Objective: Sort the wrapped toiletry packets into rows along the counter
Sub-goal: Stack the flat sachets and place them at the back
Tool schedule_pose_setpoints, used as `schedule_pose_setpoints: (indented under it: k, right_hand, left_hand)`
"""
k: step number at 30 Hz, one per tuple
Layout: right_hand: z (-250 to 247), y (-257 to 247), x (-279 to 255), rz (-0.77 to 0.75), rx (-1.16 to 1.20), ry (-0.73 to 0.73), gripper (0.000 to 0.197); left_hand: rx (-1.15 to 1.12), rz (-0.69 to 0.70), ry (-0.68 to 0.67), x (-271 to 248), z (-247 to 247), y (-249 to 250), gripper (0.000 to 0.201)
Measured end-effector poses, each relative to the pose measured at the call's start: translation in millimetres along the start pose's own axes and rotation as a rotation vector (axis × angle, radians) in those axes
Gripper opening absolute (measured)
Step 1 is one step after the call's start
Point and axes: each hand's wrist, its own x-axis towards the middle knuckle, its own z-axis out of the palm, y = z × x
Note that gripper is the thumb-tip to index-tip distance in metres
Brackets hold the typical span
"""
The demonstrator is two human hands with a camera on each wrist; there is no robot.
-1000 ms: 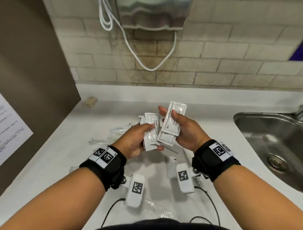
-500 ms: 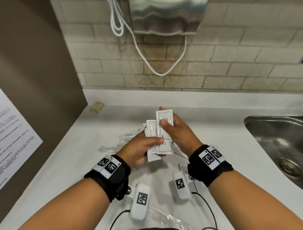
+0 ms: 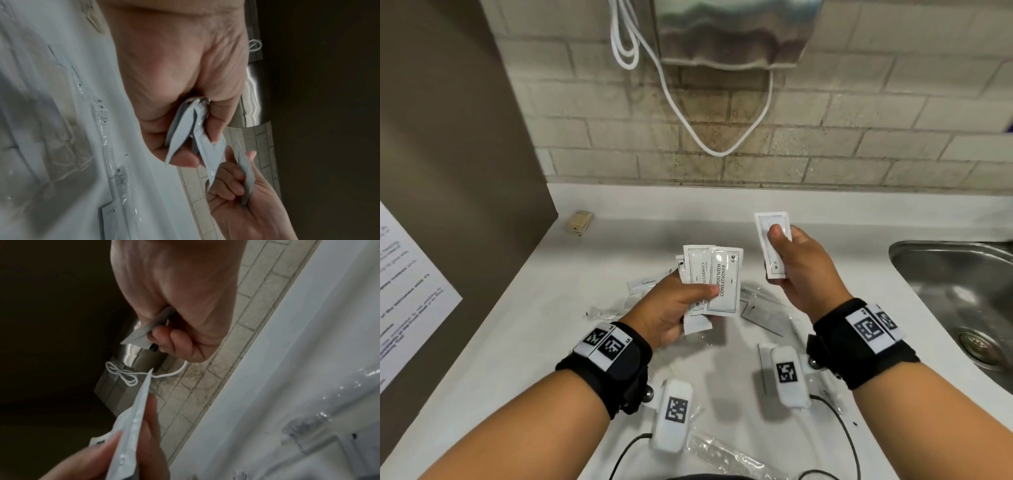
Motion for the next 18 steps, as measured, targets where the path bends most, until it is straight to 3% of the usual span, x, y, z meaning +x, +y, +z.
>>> schedule_pose_setpoints:
  k: [4, 8, 13, 15, 18]
  right_hand:
    - [14, 7, -10, 0.089, -0.09, -0.132, 0.024]
    - [29, 27, -22, 0.053, -0.02, 0.083, 0.018]
    - [25, 24, -28, -0.101, -0.462, 0.147, 0.009]
    - [11, 1, -20, -0.188, -0.619, 0.072, 0.009]
    - [8, -34, -9, -0.166, -0.836, -0.288, 0.004]
  left_hand:
    - [0.003, 0.012, 0.002, 2, 4, 5, 0.027]
    - [-0.052, 0.059, 0.031, 3, 2, 10, 0.046]
    - [0.125, 0.065, 0.111, 1, -12, 17, 0.047]
    - [0.269, 0.04, 0.077, 0, -21, 23, 0.043]
    - [0.377, 0.013, -0.004, -2, -23, 33, 0.041]
